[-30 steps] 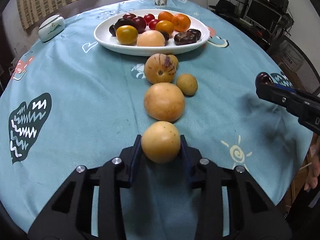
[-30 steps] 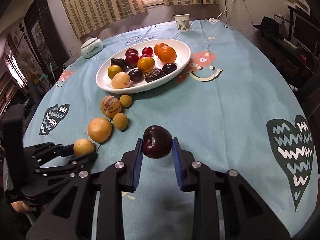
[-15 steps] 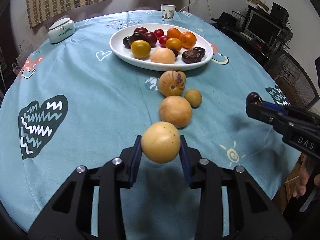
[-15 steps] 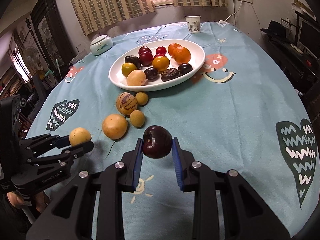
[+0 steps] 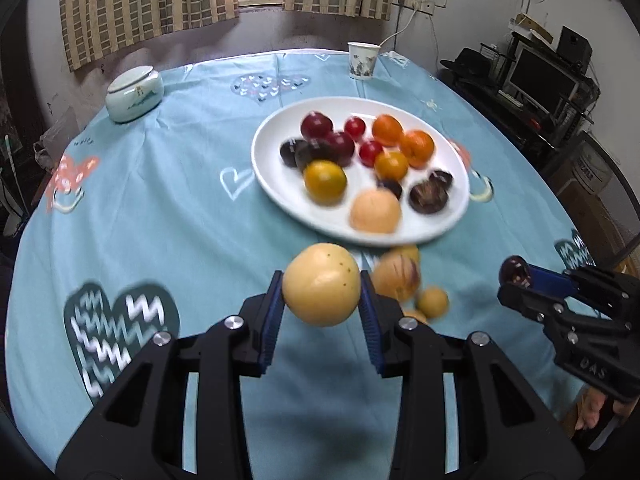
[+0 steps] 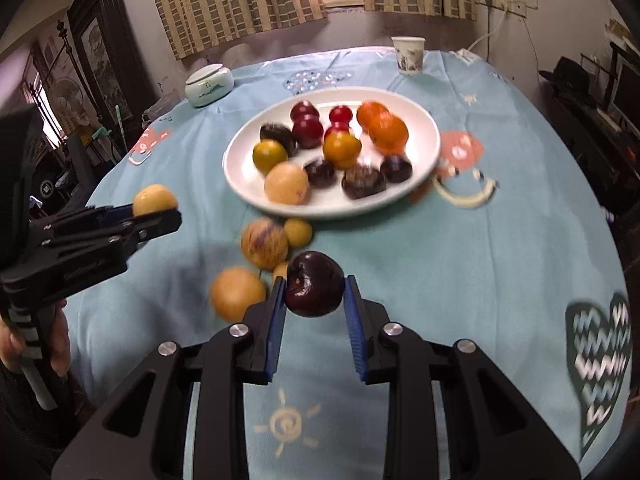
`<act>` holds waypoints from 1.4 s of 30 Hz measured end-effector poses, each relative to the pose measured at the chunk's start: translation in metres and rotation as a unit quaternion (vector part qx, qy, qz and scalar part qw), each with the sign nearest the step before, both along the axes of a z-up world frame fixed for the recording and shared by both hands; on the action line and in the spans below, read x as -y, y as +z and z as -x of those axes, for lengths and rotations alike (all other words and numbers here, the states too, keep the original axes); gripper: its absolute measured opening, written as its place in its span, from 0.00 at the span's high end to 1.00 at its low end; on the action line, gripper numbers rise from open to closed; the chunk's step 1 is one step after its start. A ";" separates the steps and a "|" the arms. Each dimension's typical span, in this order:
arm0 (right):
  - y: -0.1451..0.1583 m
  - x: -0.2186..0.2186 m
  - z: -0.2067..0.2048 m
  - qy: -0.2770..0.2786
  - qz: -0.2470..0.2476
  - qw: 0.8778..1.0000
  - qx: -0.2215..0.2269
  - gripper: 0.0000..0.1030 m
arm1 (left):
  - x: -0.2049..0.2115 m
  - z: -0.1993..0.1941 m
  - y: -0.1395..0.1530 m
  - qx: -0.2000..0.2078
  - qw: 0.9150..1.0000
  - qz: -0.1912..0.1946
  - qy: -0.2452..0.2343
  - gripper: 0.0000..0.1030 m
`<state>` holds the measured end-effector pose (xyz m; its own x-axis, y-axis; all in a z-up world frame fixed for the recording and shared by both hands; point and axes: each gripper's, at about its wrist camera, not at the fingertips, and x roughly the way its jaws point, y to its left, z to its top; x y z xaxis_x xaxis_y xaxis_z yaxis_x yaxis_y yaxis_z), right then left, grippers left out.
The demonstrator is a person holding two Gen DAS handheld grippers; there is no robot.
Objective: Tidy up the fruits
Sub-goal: 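Carry both fruits to the plate and open both tools to release, then withdraw both open tools back toward the remaining fruits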
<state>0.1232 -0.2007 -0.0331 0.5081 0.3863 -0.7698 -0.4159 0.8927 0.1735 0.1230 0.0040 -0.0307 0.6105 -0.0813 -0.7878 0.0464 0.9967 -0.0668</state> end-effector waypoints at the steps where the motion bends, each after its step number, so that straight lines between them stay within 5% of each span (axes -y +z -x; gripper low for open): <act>1: 0.002 -0.003 -0.009 -0.001 0.002 1.000 0.001 0.72 | 0.000 -0.017 0.002 -0.004 1.000 -0.005 0.002 0.64; 9: 0.003 -0.020 -0.094 -0.036 0.020 0.999 -0.004 0.72 | 0.015 -0.107 -0.004 -0.031 1.000 -0.001 0.002 0.64; 28: -0.007 -0.018 -0.127 -0.042 0.025 0.999 -0.008 0.71 | 0.038 -0.139 -0.007 -0.031 0.999 -0.009 -0.016 0.63; 29: -0.007 -0.019 -0.129 -0.044 0.026 0.999 -0.003 0.71 | 0.038 -0.139 -0.005 -0.027 0.999 -0.011 -0.015 0.60; 30: -0.007 -0.019 -0.130 -0.044 0.030 0.999 0.003 0.70 | 0.038 -0.138 -0.003 -0.022 1.000 -0.011 -0.013 0.41; 31: -0.008 -0.021 -0.132 -0.047 0.040 0.998 0.006 0.55 | 0.036 -0.136 0.002 -0.011 1.000 -0.011 -0.009 0.28; 32: -0.007 -0.021 -0.132 -0.056 0.049 0.997 0.014 0.34 | 0.035 -0.133 0.007 0.001 1.000 -0.011 -0.005 0.27; 33: -0.006 -0.021 -0.130 -0.060 0.052 0.997 0.023 0.30 | 0.034 -0.131 0.011 0.006 1.000 -0.013 -0.002 0.27; 42: 0.014 -0.012 -0.101 -0.051 0.054 0.996 0.040 0.29 | 0.016 -0.081 0.036 0.033 0.999 -0.001 0.005 0.17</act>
